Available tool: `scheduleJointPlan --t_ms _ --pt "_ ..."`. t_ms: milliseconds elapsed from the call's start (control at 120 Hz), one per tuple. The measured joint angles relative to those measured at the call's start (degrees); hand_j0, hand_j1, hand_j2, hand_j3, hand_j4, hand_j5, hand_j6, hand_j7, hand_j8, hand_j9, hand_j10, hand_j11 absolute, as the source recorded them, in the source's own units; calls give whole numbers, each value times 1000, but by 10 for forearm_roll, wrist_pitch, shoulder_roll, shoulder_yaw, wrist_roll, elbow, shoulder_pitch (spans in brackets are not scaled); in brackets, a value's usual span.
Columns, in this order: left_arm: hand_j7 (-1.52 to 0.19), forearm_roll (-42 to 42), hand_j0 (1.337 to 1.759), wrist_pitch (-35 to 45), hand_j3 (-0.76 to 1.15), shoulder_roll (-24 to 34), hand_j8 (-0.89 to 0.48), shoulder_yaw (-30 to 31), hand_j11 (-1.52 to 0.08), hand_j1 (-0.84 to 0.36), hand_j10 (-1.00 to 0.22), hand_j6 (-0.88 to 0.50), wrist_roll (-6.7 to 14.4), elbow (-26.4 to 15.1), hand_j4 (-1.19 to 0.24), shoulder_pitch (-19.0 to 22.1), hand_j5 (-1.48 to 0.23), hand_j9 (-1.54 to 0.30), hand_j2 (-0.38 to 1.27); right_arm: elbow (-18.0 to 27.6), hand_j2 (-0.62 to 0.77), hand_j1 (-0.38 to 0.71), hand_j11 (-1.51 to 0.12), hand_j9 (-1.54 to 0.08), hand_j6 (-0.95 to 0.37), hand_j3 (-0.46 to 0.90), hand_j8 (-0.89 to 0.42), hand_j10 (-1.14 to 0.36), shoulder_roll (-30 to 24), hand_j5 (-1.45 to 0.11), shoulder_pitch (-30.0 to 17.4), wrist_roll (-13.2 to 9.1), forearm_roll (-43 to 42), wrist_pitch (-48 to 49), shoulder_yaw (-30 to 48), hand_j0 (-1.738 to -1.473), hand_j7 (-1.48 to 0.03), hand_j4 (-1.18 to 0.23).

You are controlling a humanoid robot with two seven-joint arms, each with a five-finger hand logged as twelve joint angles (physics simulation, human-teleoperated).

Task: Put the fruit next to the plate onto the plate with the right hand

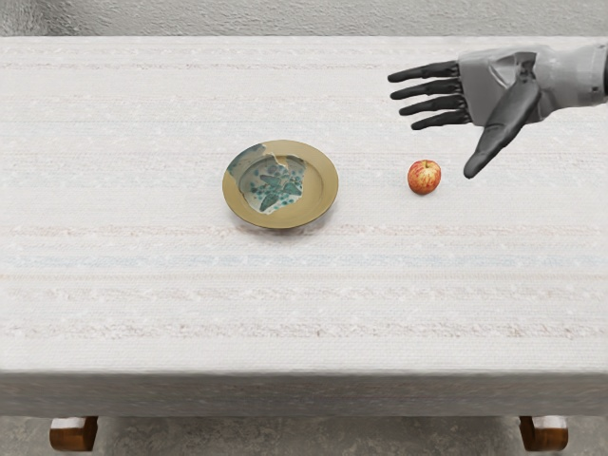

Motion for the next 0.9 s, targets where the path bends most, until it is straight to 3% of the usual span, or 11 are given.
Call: scheduleJointPlan --t_ms 92,208,308,433,533,750,900 --pt "-304 0 1658 0 0 0 -234 0 -304 69 -234 -234 0 0 -234 0 -304 -304 47 6 -8 -306 -47 -47 -37 0 -37 -37 -4 -47 -1 -3 -13 0 3 -1658 -47 -37" --pt "-304 0 1658 0 0 0 -234 0 -304 69 -234 -234 0 0 -234 0 -304 -304 47 12 -7 -306 -47 -47 -37 0 -37 -37 -1 -47 16 -25 -23 0 3 -1658 -47 -37" --pt "-304 0 1658 0 0 0 -234 0 -304 69 -234 -234 0 0 -234 0 -304 -304 47 49 -7 -306 -47 -47 -37 0 -37 -37 -3 -47 39 -32 -98 -12 5 -1658 -47 -37" --pt "-304 0 1658 0 0 0 -234 0 -304 69 -234 -234 0 0 -234 0 -304 -304 47 104 -7 -306 -47 -47 -38 0 -38 -37 1 -47 60 -35 -202 -142 -9 -1658 -47 -38" --pt "-304 0 1658 0 0 0 -234 0 -304 69 -234 -234 0 0 -234 0 -304 -304 47 120 -7 -306 -47 -47 -39 0 -38 -38 24 -48 79 -36 -268 -288 -71 -1658 -47 -38" --pt "-304 0 1658 0 0 0 -234 0 -304 69 -234 -234 0 0 -234 0 -304 -304 47 104 -7 -306 -48 -48 -40 0 -40 -39 123 -48 92 -36 -353 -511 -198 -1658 -47 -39" --pt "-304 0 1658 0 0 0 -234 0 -304 69 -234 -234 0 0 -234 0 -304 -304 47 91 -10 -282 -74 -74 -61 0 -60 -59 176 -74 93 -36 -352 -584 -252 -1658 -74 -59"
